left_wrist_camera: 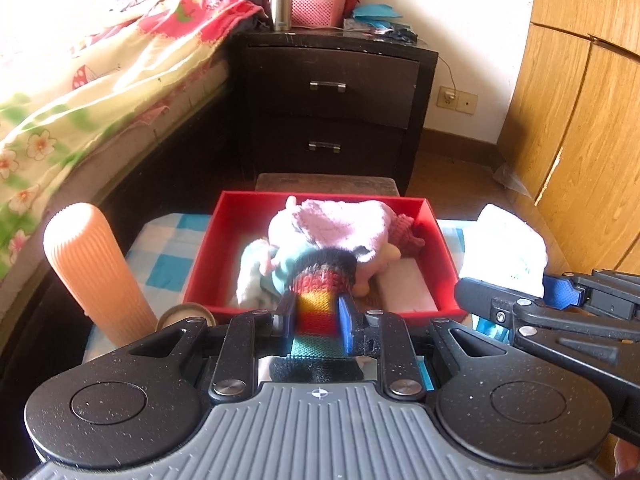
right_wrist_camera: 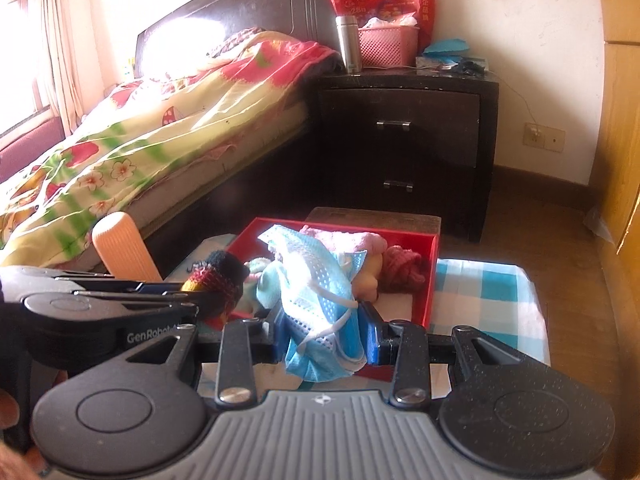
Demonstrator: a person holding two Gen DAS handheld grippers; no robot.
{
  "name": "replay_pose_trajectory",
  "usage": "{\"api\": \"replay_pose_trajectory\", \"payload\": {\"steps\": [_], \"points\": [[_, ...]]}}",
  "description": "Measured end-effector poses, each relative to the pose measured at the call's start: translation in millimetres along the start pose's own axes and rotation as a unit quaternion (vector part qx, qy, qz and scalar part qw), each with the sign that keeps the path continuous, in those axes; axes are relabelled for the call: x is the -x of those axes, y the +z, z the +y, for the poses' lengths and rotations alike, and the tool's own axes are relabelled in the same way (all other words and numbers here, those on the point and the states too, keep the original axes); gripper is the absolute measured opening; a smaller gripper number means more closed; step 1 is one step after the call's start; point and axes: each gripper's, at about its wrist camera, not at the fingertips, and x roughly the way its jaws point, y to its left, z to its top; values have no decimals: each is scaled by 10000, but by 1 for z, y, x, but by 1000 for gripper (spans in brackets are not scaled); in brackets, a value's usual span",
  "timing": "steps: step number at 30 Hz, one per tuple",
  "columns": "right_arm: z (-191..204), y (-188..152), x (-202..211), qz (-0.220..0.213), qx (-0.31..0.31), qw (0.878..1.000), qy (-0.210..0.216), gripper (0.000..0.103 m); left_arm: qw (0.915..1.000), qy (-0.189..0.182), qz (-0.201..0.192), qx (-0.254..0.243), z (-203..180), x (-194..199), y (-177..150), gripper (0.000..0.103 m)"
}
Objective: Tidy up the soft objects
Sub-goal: 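Lift the sock and mask and carry both over the red box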
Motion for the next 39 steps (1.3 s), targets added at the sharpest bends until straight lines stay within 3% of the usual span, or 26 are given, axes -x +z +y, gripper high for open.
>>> {"api": "replay_pose_trajectory", "payload": {"steps": [9,12,14,15,17,20,23,26,28,29,31,35,39], "points": [[-13,11,-26,-25,-91,9998,-194,14,9998,98,-28,192,9,-21,20,19],[-22,12,-34,11,-221,9994,-262,14,9995,70,289,139,10,-31,13,18],[-28,12,-38,73,-291,9992,-260,14,9971,-179,737,86,10,-31,-5,26],[-30,11,-38,106,-301,9991,-268,14,9946,-382,960,64,8,-28,-19,41],[-34,7,-37,135,-292,9990,-313,14,9883,-780,1284,-273,-6,-28,-42,54],[-39,1,-34,204,-328,9986,-374,14,9767,-941,1657,-982,-35,-40,-73,56],[-42,-2,-27,221,-349,9984,-387,14,9568,-1091,1996,-1813,-62,-58,-96,59],[-40,-2,-24,228,-297,9987,-355,14,9469,-808,2083,-2313,-75,-76,-110,69],[-39,-1,-25,231,-283,9988,-322,14,9527,-890,2091,-2015,-71,-81,-109,56],[-39,-1,-26,238,-266,9989,-304,14,9532,-1043,2172,-1826,-69,-80,-107,35],[-40,-1,-28,253,-278,9989,-290,14,9543,-1004,2192,-1768,-71,-77,-105,19],[-41,-1,-28,266,-297,9989,-265,14,9578,-1203,2118,-1524,-66,-67,-94,15],[-39,0,-23,192,-301,9990,-272,14,9743,-1206,1570,-1077,-51,-44,-62,15]]}}
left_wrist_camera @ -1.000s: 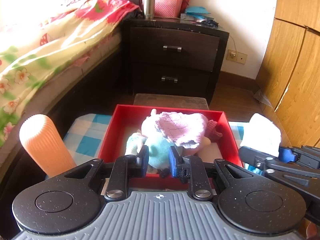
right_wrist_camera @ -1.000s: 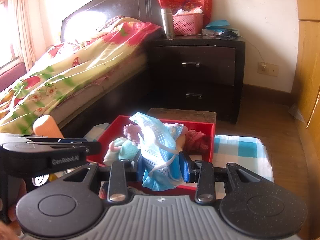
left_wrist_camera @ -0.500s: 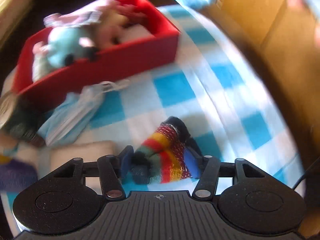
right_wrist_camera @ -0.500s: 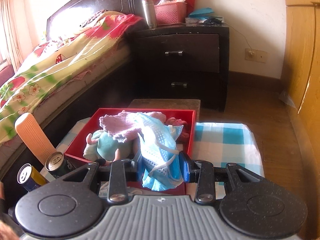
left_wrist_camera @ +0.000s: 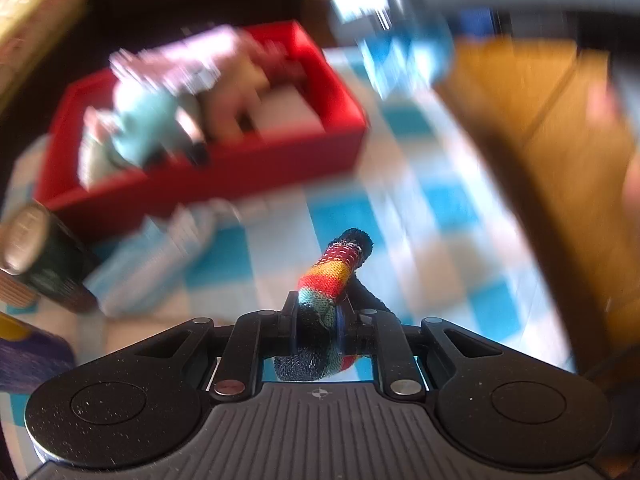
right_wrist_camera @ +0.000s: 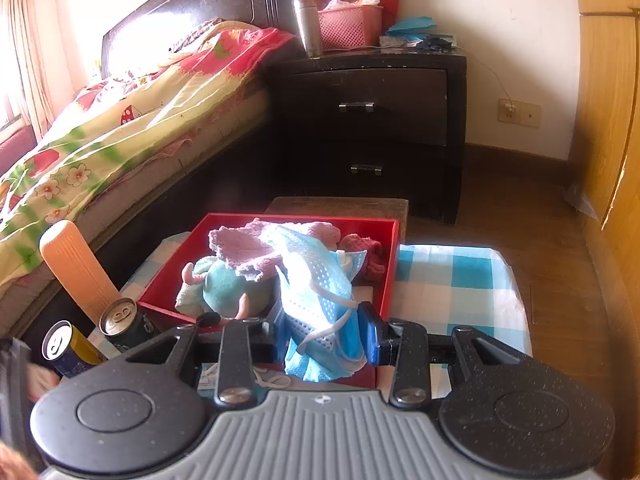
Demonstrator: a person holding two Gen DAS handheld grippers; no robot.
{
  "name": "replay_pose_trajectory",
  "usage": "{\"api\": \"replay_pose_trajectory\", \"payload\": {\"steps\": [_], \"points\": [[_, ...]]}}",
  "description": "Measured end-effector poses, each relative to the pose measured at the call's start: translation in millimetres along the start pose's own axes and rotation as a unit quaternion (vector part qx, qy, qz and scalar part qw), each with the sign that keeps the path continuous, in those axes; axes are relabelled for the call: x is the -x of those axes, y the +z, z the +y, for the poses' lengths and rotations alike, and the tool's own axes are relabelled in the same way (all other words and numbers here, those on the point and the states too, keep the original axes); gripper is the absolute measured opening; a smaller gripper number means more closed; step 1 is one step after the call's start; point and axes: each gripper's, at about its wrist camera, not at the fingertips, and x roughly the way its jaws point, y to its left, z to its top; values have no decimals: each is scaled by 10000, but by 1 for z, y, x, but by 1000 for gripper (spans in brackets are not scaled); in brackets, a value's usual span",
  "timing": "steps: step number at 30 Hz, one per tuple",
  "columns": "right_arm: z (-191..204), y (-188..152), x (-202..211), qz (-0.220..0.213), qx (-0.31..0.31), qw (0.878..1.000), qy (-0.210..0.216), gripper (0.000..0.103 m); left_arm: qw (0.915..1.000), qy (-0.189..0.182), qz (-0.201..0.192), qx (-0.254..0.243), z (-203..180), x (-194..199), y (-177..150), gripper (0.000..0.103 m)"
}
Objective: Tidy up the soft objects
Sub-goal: 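Lift the sock and mask and carry both over the red box, then drop the sock and mask into the red box by opening both tools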
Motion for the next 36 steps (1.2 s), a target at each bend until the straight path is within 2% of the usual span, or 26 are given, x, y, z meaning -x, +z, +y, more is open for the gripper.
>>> {"api": "replay_pose_trajectory", "payload": {"steps": [2,5,7,11,16,18,24,36], "points": [[0,2,2,-60,-11,10000,-19,14,9990,77,-321,288,10,15,12,15],[2,4,2,-120,-33,9999,-19,14,9941,489,-819,520,23,35,27,15],[4,5,0,-146,-11,9999,-44,14,9900,611,-1062,703,32,46,38,15],[7,7,-4,-173,-13,9998,-25,14,9809,881,-1428,985,48,58,52,15],[12,12,-9,-254,-40,9997,6,14,9698,1162,-1692,1318,67,63,62,15],[14,14,-11,-294,-3,9996,1,14,9662,1345,-1750,1336,72,62,68,16],[16,17,-25,-336,34,9994,-23,14,9604,1484,-1735,1596,92,49,81,16],[8,31,-80,-234,92,9997,-79,14,9560,1831,-1625,1618,114,13,108,17]]}}
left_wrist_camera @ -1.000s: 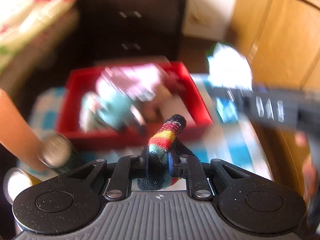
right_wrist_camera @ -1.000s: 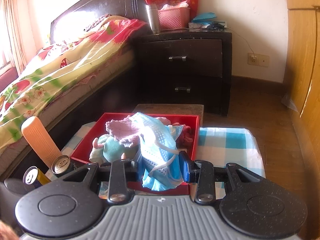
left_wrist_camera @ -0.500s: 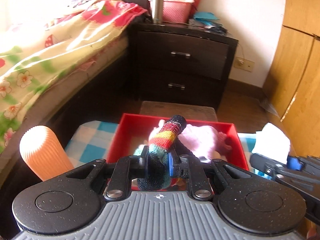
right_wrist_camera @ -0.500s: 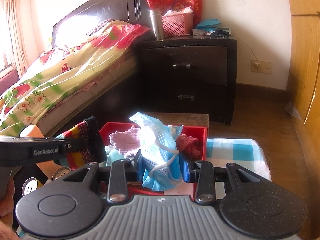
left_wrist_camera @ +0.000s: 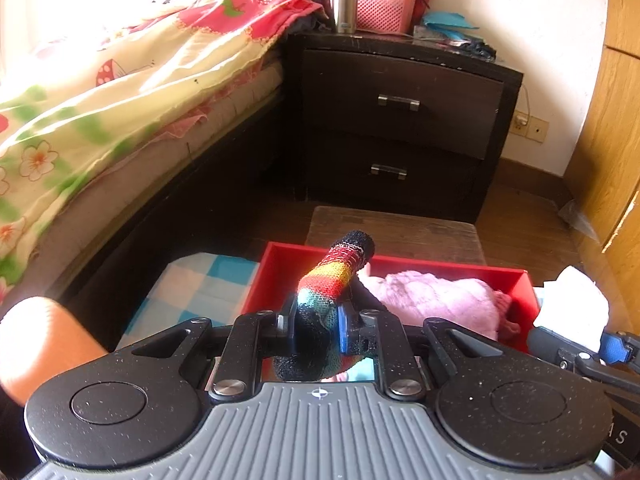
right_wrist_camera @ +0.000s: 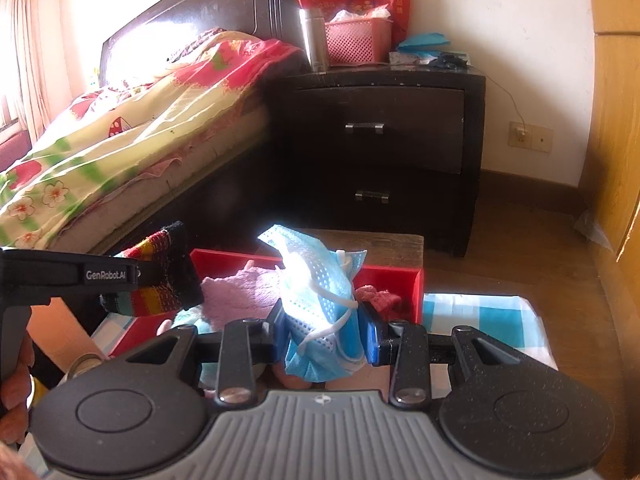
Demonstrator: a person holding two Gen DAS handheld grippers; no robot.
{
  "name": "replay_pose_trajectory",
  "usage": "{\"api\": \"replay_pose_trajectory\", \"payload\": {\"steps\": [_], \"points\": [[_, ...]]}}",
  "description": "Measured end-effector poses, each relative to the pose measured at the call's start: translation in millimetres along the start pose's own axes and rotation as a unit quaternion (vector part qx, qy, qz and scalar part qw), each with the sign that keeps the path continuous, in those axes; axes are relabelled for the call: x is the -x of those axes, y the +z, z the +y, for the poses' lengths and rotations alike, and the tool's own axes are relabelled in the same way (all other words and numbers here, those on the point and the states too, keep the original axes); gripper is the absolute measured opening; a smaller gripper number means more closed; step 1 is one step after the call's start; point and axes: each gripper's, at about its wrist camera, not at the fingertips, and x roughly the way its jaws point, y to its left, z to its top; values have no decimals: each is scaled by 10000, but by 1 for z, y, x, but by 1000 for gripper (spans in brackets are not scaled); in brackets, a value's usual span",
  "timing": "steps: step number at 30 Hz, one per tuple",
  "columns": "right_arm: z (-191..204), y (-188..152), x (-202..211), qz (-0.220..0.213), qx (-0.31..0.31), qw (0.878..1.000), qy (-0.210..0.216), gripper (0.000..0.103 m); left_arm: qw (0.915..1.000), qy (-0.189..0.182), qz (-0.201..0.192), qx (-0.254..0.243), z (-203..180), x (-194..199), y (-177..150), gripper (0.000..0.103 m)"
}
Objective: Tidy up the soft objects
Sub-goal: 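Drop the sock and mask into the red box by opening both tools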
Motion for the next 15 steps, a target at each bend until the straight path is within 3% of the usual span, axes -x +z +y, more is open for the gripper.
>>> {"api": "replay_pose_trajectory", "payload": {"steps": [4,8,9,10,12,13,15], "points": [[-8,-3,-26,174,-18,9998,-69,14,9999,0,-38,116,4,-13,7,20],[-16,-7,-46,362,-97,9992,-117,15,9998,7,-87,157,4,-21,11,29],[-16,-7,-50,404,-118,9991,-93,16,9999,-11,-86,126,5,-23,11,36],[-17,-9,-53,413,-131,9990,-82,20,9999,3,-86,120,5,-24,11,41],[-15,-11,-56,467,-61,9988,-142,33,9998,27,-128,117,6,-24,12,67],[-14,-11,-57,479,-7,9987,-179,40,9998,13,-158,86,6,-22,13,69],[-12,-14,-56,484,47,9987,-177,46,9998,2,-212,32,7,-16,14,71]]}}
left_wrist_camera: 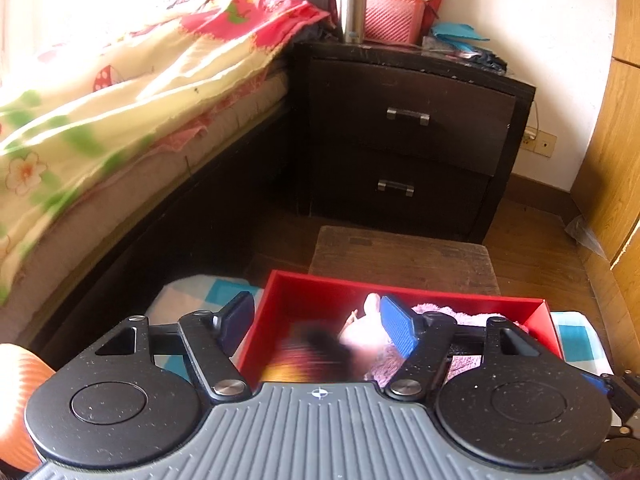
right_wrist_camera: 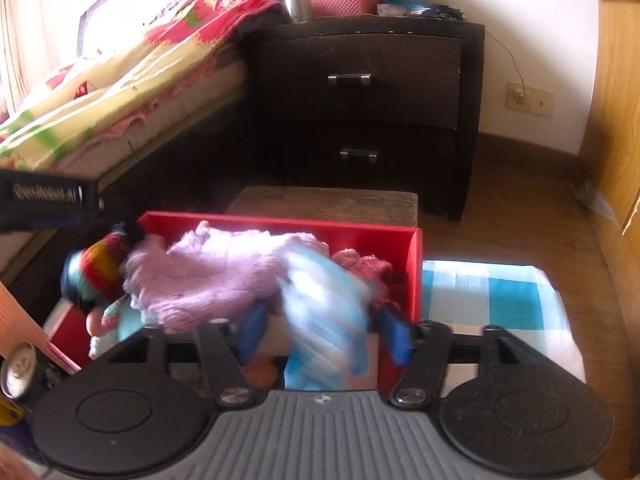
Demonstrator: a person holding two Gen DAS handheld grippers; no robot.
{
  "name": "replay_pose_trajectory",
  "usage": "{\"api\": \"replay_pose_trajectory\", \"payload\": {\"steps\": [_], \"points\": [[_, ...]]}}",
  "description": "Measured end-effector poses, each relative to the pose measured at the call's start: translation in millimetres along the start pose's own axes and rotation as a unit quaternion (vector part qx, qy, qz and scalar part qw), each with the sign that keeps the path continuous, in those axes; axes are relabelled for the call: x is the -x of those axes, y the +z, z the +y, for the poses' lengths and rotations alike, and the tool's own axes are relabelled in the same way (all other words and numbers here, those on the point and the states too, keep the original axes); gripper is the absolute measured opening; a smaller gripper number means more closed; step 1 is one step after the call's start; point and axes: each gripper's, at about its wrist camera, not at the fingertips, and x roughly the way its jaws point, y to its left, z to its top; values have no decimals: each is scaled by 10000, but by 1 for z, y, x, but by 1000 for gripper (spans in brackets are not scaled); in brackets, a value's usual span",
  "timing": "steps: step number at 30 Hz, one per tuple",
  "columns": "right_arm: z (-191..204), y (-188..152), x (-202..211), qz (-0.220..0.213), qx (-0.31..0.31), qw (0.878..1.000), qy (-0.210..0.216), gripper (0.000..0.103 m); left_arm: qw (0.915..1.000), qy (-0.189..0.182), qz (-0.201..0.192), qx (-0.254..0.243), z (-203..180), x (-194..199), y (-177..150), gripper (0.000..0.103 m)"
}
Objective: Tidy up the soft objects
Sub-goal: 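Drop the sock and mask into the red box by opening both tools, then grasp the white sponge with the right tool while the left tool reaches the second blue mask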
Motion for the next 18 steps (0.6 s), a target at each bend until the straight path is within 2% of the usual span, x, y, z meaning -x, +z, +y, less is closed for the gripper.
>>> {"api": "replay_pose_trajectory", "payload": {"steps": [2,7,13,16,18], "points": [[1,-1,2,-11,49,10000,-23,50,10000,-58,-20,8,2,7,2,76],[5,-4,19,-87,226,9997,85,56,9989,-446,136,-89,6,27,3,78],[31,-19,50,-101,731,9952,648,62,9986,-483,157,-175,10,57,-9,81],[58,-36,63,60,1292,9835,1265,63,9983,-540,203,-127,20,74,-17,82],[81,-54,71,285,1886,9664,1723,64,9979,-604,220,-73,28,84,-23,82]]}}
